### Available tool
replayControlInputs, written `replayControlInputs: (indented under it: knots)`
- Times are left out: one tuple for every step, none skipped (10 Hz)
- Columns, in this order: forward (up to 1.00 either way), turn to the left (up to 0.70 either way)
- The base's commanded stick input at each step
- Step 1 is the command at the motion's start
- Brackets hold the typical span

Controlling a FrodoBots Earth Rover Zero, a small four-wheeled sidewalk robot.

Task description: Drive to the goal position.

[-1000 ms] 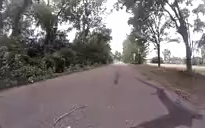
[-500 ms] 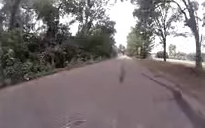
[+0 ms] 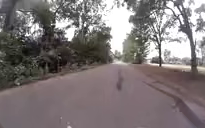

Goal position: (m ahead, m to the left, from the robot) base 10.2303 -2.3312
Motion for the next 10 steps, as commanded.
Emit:
replayControlInputs:
  knots:
    - [1.0, -0.08]
    - [1.0, -0.08]
    - [1.0, -0.08]
    - [1.0, -0.08]
    - [1.0, -0.08]
    - [1.0, -0.08]
    - [1.0, -0.08]
    - [1.0, -0.08]
    - [1.0, -0.08]
    - [1.0, -0.08]
